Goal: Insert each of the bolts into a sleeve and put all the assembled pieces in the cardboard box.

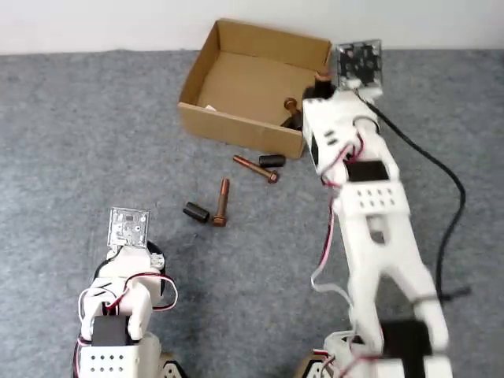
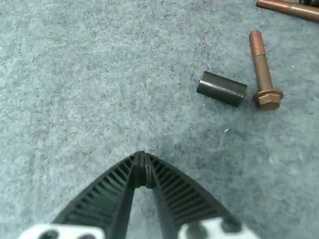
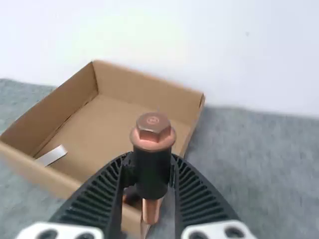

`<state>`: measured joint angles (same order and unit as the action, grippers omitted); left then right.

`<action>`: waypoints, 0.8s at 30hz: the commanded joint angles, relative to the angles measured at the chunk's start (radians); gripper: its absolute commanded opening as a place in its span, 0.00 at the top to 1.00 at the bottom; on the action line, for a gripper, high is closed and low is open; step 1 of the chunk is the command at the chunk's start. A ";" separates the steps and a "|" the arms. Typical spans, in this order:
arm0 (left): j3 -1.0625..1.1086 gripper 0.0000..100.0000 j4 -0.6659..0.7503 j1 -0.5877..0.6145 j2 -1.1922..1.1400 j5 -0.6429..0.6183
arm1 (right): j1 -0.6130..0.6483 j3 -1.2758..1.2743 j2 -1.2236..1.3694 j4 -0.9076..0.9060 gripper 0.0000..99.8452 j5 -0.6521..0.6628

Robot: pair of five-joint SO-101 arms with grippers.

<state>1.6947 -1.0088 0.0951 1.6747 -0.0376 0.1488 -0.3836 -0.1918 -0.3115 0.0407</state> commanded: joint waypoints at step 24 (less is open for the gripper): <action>-0.005 1.00 -0.014 0.003 0.002 -0.009 | 0.097 0.764 0.843 -0.189 0.99 0.038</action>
<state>1.6947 -1.0088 0.0951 1.6747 -0.0376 0.2363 0.2808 0.6429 -0.4526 0.0683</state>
